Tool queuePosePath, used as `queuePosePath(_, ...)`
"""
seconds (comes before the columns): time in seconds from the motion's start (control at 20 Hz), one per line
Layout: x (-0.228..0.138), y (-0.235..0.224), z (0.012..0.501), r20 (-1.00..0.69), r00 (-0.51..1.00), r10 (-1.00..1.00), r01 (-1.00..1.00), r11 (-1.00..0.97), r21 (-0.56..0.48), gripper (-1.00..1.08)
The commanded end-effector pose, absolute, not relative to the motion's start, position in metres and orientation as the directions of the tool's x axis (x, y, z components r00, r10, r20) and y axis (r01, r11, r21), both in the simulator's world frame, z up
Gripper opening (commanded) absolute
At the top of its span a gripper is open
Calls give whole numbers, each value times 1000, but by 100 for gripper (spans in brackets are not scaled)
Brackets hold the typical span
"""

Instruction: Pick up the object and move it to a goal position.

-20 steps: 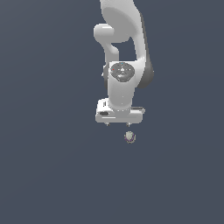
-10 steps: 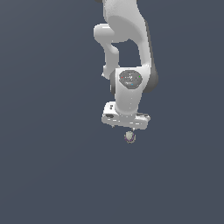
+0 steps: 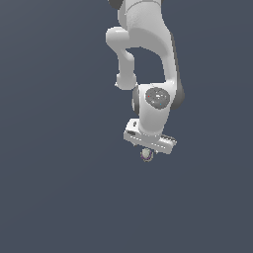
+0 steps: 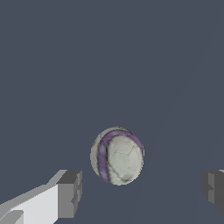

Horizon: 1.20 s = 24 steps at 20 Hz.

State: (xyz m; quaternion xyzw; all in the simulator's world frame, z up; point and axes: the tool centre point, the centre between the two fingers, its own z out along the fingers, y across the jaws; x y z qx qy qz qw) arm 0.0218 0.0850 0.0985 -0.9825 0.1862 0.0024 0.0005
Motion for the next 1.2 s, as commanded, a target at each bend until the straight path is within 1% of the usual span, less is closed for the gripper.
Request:
queuePosePath(0.0,23,90,94,-3,917,-399,-399,-917,0,100)
queuePosePath(0.35,24,98,88,0,895,-446,-446,-895,0,100)
queuePosePath(0.7,23,99,83,-1,895,-447,-447,-895,0,100)
queuePosePath(1.15,22,99,43,0,893,-450,-450,-893,0,100)
